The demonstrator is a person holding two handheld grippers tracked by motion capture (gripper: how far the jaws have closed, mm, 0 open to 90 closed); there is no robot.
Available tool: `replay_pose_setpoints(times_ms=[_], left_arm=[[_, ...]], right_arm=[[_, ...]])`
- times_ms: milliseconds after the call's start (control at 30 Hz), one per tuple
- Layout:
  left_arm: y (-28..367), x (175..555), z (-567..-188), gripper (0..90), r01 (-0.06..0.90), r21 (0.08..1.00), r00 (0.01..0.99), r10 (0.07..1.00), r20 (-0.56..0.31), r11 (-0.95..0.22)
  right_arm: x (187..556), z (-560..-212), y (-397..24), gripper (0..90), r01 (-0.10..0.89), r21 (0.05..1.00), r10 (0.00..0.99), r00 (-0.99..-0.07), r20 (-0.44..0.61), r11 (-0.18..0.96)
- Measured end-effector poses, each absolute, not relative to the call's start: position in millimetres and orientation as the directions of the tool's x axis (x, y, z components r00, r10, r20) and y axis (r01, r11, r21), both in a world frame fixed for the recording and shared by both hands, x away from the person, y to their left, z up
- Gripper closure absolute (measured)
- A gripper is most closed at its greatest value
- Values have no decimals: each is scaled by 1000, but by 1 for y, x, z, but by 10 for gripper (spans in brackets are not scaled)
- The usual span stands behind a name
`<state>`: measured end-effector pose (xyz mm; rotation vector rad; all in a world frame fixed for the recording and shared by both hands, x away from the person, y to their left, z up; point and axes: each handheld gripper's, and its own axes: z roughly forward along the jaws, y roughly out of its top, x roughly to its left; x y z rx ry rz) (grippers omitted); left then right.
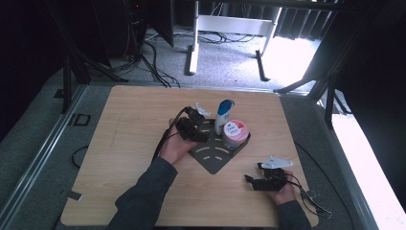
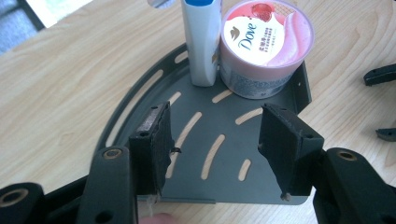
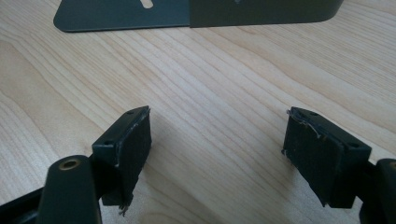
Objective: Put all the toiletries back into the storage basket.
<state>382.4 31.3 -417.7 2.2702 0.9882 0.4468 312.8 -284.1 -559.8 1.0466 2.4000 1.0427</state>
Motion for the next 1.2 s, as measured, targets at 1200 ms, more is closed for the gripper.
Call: replay_pose_setpoints(times_ms=[1200], left_arm=[[96,377,-426,266,562,724,591,806,-13,-400]], right_arm=[[313,-560,-284,230,499,731,734,-679,-2,465]])
